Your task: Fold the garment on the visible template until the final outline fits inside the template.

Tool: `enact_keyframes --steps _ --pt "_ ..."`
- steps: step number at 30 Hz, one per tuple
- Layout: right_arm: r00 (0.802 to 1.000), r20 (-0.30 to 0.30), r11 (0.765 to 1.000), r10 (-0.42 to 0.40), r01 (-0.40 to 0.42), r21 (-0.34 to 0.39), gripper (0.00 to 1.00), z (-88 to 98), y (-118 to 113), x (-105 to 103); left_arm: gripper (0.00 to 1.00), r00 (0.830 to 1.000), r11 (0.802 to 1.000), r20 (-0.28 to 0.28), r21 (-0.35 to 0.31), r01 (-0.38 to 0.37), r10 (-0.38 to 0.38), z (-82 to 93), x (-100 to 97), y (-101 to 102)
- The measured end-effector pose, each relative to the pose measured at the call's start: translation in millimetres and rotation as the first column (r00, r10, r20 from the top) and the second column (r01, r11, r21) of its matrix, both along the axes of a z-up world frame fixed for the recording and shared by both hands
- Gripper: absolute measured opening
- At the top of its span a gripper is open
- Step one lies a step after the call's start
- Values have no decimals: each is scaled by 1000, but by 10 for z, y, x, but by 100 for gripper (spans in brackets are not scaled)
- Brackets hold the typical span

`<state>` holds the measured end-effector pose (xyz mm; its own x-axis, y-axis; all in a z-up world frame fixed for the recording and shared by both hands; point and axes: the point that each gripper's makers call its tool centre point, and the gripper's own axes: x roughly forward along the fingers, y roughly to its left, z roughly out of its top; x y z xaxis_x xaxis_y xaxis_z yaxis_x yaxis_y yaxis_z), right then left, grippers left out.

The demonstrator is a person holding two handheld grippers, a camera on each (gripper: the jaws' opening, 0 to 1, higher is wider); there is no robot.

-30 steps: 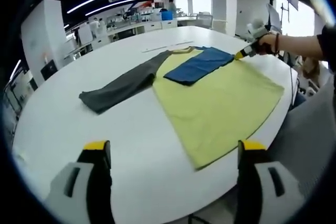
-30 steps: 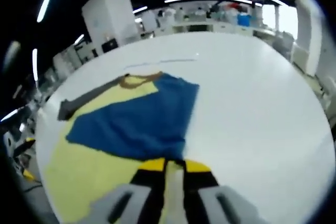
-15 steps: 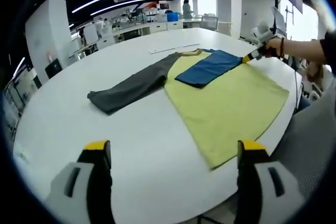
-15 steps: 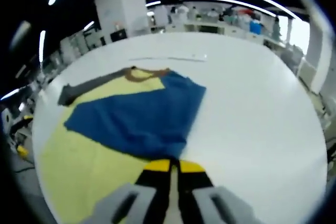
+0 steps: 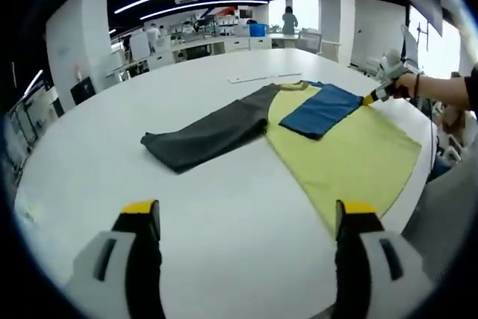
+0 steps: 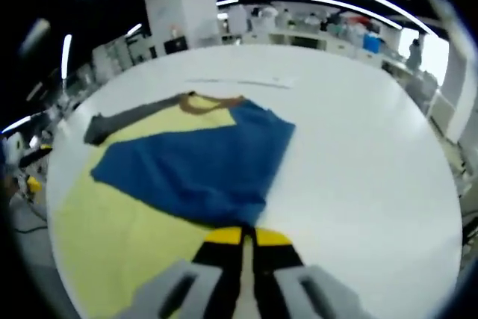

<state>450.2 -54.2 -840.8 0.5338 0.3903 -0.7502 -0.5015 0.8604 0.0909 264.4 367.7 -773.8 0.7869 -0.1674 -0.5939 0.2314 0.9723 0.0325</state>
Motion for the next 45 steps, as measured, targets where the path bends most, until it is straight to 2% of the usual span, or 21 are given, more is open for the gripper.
enact_keyframes --steps 6,10,13,17,20,21,22,24,29,33,34,37,40,42,45 --pt "1000 -4 1000 -12 12 16 0 5 13 -14 94 1000 999 15 -24 -22 22 10 159 130" --pt "999 -15 998 -41 42 43 6 49 28 -52 94 999 998 22 -43 -44 45 25 242 195" --pt "999 -22 997 -38 39 67 25 110 74 -91 92 997 996 31 -63 -66 69 42 306 260" --pt "1000 30 995 0 -3 99 60 263 125 -41 90 994 991 47 -92 -96 101 53 428 415" --pt "997 62 993 37 -44 113 70 377 151 -18 89 990 985 60 -126 -121 129 54 523 538" --pt "997 65 992 45 -53 115 71 423 177 -48 88 988 982 68 -144 -126 137 60 552 567" --pt "996 68 992 57 -64 112 72 449 189 -63 88 982 968 77 -194 -156 174 77 591 603" --pt "994 85 991 74 -83 108 75 510 205 -82 87 977 957 84 -232 -174 198 96 635 658" --pt "988 118 984 103 -119 135 88 632 266 -79 85 974 963 103 -202 -180 204 98 791 885" --pt "981 142 977 132 -153 149 96 736 316 -141 81 978 969 91 -180 -171 190 49 887 967" --pt "977 157 974 148 -171 149 99 775 337 -168 79 981 972 84 -174 -160 176 37 905 928" --pt "967 171 968 189 -213 133 99 857 372 -306 71 985 976 57 -154 -154 164 -72 990 950" --pt "962 188 961 198 -228 154 99 977 408 -384 66 984 976 54 -149 -161 171 -112 1037 912" --pt "956 222 959 193 -232 163 99 1084 426 -425 63 982 972 50 -160 -173 183 -155 1076 925" --pt "951 235 956 203 -244 162 99 1161 439 -514 60 978 966 47 -177 -191 202 -211 1139 974"
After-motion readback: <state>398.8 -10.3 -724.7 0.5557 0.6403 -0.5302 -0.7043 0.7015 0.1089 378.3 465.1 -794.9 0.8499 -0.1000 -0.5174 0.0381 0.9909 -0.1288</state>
